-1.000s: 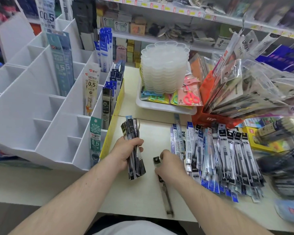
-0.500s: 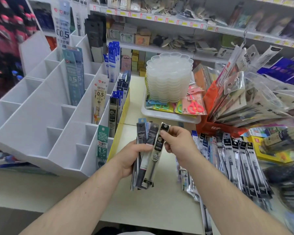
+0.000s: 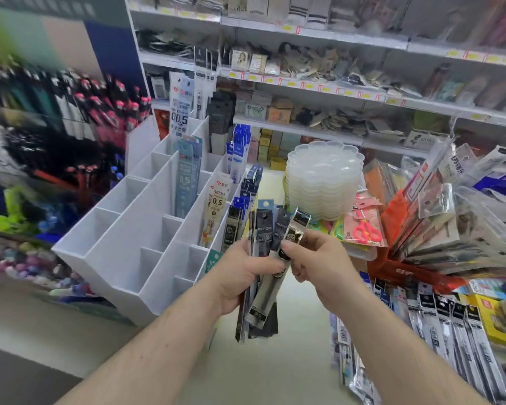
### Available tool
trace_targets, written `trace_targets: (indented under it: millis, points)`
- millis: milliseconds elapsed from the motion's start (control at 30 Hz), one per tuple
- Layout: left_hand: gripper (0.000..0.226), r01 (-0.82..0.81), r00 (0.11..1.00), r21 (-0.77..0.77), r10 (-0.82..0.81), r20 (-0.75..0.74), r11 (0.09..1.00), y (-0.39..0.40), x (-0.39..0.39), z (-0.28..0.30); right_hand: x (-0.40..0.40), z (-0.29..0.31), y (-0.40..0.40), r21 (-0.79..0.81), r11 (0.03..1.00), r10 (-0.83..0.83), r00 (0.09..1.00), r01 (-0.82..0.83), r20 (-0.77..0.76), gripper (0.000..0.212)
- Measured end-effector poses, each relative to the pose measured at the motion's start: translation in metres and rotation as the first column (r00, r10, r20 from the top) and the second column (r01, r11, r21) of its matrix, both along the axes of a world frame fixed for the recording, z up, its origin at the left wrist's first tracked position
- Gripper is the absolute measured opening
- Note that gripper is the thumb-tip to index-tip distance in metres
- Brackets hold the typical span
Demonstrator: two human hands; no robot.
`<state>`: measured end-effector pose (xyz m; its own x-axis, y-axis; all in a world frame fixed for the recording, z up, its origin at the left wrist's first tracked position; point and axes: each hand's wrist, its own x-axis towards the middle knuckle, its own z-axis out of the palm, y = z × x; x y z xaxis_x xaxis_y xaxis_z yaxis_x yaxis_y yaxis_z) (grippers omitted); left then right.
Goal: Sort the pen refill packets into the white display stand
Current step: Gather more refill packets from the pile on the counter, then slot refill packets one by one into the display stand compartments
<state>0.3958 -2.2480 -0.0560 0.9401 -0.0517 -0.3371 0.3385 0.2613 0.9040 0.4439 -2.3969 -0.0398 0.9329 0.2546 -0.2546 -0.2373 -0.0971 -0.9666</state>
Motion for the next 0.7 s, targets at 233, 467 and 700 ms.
trace_targets:
  millis: [233, 467, 700]
  points:
    - [0.052, -0.208, 0.974, 0.047, 0.203, 0.102, 0.977, 0.027, 0.000, 0.040, 0.018, 0.029, 0.021, 0.212, 0.976, -0.028, 0.998, 0.039, -0.056, 0.027]
    - [0.018, -0.401, 0.901, -0.023, 0.399, 0.169, 0.916, 0.053, -0.006, 0.077, 0.046, 0.058, 0.027, 0.342, 0.923, -0.152, 0.984, 0.174, -0.091, 0.021]
    - [0.019, -0.482, 0.852, -0.059, 0.484, 0.201, 0.874, 0.067, -0.020, 0.085, 0.056, 0.066, 0.038, 0.319, 0.920, -0.223, 0.973, 0.229, -0.057, 0.024]
